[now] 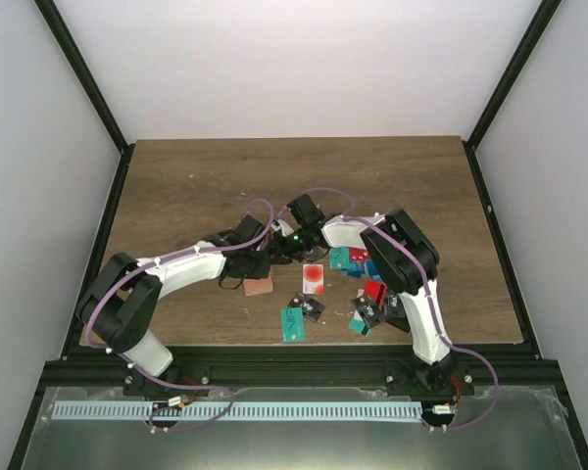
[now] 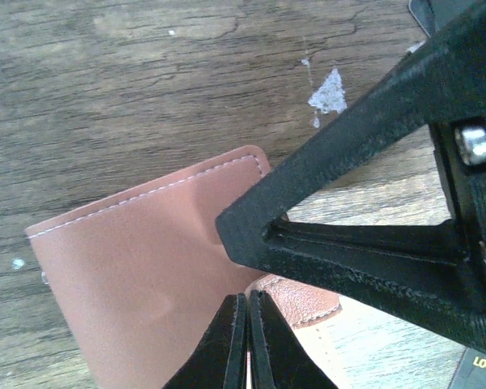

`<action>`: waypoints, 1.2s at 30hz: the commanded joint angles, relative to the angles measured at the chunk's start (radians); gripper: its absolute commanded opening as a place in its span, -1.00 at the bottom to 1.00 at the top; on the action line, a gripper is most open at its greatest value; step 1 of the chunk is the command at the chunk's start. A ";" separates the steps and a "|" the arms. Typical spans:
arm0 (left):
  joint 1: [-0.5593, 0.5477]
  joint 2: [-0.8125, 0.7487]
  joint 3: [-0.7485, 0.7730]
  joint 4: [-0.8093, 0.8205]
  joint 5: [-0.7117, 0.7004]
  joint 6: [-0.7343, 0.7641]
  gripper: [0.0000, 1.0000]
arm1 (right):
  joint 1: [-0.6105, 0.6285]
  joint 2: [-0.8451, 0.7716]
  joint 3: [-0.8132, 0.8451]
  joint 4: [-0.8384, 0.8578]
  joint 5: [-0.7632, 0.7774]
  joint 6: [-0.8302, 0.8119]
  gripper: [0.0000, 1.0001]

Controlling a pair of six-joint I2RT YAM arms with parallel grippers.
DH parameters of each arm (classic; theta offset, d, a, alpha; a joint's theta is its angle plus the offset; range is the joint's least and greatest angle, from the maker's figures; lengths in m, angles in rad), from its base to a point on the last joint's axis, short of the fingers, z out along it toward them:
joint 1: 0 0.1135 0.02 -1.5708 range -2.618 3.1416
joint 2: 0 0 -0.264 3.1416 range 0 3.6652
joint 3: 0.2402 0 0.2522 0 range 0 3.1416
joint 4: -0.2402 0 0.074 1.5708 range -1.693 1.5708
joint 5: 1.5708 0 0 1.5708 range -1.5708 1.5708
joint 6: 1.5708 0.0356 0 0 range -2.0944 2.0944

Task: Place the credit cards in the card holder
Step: Close the card holder at the center of the board.

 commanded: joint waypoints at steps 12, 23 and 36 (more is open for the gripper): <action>0.009 0.049 0.018 -0.145 -0.038 0.021 -0.92 | -0.005 0.039 -0.037 -0.117 0.107 -0.004 -0.99; -0.001 0.020 0.037 -0.068 0.123 0.000 -0.92 | -0.005 0.043 -0.037 -0.110 0.106 0.002 -0.99; -0.001 0.011 0.068 -0.076 0.123 0.000 -0.92 | -0.005 0.042 -0.040 -0.110 0.106 0.007 -0.99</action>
